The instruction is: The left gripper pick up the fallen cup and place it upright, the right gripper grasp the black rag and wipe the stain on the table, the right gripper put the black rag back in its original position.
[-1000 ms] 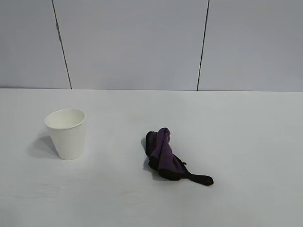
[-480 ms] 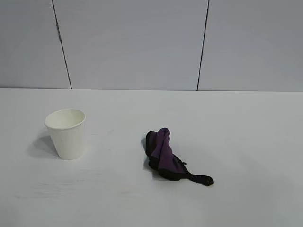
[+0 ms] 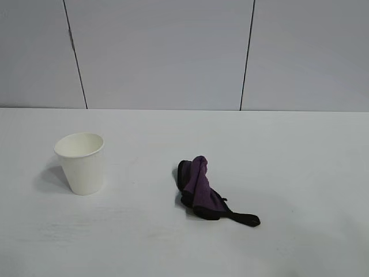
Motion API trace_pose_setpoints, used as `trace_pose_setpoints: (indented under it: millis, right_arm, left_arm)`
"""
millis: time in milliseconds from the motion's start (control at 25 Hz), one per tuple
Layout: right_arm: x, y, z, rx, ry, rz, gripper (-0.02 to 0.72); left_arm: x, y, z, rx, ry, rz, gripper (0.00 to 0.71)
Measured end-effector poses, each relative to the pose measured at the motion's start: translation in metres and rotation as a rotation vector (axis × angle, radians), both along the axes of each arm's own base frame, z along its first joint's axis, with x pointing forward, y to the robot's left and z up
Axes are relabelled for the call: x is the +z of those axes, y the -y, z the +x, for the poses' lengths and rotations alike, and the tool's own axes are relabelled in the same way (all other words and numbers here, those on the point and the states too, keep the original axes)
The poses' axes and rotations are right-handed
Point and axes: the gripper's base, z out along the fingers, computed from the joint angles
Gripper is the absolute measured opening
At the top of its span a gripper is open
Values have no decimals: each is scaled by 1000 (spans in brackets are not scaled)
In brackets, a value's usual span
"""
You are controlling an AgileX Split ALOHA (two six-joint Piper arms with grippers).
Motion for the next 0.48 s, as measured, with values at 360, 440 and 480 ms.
trace_pose_setpoints:
  millis: [360, 440, 480]
  right_arm:
    - [-22, -1, 10, -6, -81, 8, 622]
    - [-22, -1, 10, -6, -81, 8, 622]
    - [-22, -1, 10, -6, -81, 8, 622]
  left_arm:
    - [0, 0, 0, 0, 0, 0, 663]
    - [0, 0, 0, 0, 0, 0, 663]
    - [0, 0, 0, 0, 0, 0, 663]
